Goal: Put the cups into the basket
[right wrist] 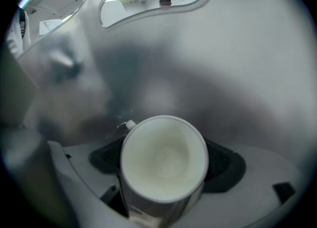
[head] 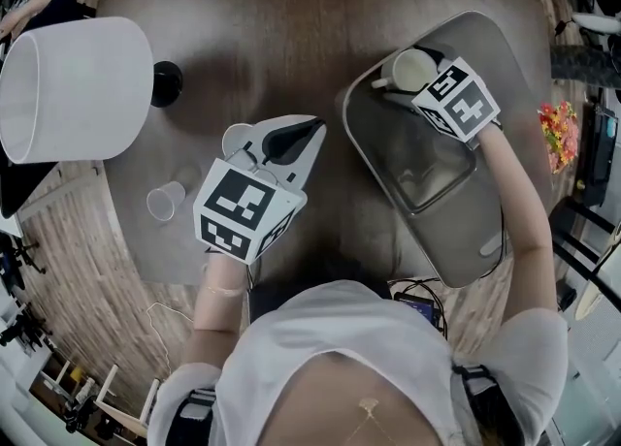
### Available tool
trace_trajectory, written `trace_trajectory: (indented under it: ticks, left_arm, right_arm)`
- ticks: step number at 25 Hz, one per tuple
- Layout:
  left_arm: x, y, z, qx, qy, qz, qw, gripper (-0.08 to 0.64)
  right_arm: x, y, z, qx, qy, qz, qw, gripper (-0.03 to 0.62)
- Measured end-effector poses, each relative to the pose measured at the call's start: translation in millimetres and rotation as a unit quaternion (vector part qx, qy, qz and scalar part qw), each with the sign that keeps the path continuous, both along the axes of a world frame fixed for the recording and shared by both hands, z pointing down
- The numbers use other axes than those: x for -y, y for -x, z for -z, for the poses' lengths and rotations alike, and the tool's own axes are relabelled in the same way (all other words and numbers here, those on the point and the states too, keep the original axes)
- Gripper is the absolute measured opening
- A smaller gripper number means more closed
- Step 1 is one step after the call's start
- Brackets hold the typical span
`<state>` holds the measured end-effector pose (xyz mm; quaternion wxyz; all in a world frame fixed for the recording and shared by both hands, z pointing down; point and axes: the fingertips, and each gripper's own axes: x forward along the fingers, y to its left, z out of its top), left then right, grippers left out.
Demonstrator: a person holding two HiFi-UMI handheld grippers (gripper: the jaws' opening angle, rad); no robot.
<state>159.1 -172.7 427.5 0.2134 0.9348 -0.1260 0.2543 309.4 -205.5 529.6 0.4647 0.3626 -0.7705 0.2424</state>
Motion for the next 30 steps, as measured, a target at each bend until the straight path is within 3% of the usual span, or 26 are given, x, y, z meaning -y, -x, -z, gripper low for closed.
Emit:
trace_trajectory:
  ticks: [7, 19, 30]
  left_arm:
    - [-4.2, -2.1, -1.8, -0.013, 0.02, 0.001, 0.9997, 0.012]
    - [-3.2, 6.7, 0.8, 0.0, 0.007, 0.008, 0.9999, 0.012]
    - [-7.3, 11.0, 14.1, -0.008, -0.02, 0.021, 0.9996, 0.012]
  right_arm:
    - [1.1, -0.1, -0.5, 0.025, 0.011, -0.021, 0.999, 0.416]
    - [11.8, 5.2, 16.8, 0.057, -0.002, -0.038, 0.998, 0.422]
    - [12.5, -3.7, 56.2, 0.035, -0.054, -0.042, 0.997, 0.422]
